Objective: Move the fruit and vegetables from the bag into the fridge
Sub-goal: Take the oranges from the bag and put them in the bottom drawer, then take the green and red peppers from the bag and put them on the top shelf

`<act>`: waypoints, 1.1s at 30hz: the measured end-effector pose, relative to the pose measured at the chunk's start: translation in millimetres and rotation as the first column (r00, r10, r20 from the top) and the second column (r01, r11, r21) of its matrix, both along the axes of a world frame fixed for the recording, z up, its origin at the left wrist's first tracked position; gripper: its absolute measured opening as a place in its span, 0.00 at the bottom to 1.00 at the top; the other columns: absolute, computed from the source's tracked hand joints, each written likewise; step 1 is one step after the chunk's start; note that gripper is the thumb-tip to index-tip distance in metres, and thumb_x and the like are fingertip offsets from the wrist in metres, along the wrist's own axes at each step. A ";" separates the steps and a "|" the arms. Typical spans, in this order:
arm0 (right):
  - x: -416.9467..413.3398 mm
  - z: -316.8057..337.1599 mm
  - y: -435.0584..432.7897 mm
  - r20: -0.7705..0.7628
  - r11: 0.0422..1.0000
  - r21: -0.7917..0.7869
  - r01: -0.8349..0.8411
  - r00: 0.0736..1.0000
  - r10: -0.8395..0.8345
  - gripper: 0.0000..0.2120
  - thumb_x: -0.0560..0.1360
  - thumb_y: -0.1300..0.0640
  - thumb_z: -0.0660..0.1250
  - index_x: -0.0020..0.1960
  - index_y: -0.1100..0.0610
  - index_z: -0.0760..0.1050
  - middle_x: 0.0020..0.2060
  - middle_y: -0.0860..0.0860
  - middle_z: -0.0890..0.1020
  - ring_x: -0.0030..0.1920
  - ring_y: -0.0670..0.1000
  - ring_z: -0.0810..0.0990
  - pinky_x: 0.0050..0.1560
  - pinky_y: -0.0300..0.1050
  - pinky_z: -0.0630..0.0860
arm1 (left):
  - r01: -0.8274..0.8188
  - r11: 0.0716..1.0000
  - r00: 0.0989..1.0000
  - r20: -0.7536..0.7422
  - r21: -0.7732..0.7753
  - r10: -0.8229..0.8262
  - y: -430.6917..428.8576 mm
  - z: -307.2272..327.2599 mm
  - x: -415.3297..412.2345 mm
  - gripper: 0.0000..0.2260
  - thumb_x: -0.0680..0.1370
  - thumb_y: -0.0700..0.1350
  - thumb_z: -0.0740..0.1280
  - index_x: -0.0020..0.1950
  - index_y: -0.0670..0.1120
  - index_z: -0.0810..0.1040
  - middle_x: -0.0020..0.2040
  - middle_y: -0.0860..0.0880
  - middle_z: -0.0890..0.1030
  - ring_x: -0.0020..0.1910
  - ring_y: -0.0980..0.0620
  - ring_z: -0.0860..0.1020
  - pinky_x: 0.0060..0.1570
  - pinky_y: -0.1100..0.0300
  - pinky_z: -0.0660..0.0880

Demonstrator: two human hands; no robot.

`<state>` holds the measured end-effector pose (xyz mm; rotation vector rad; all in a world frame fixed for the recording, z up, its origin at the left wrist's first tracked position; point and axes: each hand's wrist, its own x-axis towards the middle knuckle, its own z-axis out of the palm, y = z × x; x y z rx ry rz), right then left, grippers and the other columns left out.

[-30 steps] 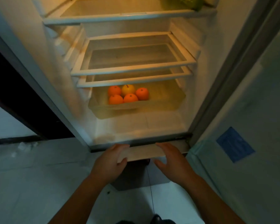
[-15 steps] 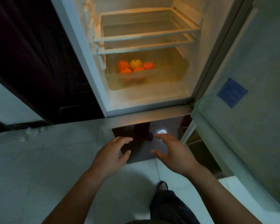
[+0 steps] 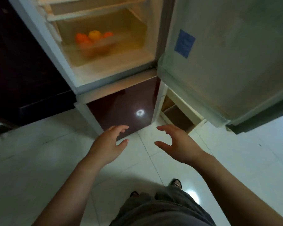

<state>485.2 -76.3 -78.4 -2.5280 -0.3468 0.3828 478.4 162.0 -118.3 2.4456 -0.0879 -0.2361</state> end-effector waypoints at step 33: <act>-87.3 -12.6 -538.6 0.050 0.898 0.056 0.436 0.897 -0.438 0.25 0.75 0.45 0.65 0.69 0.50 0.64 0.67 0.45 0.67 0.62 0.46 0.71 0.57 0.35 0.66 | 0.424 0.905 0.905 -0.014 -0.019 -0.425 -584.8 21.6 8.7 0.20 0.76 0.49 0.65 0.68 0.55 0.68 0.63 0.55 0.72 0.59 0.57 0.72 0.58 0.57 0.72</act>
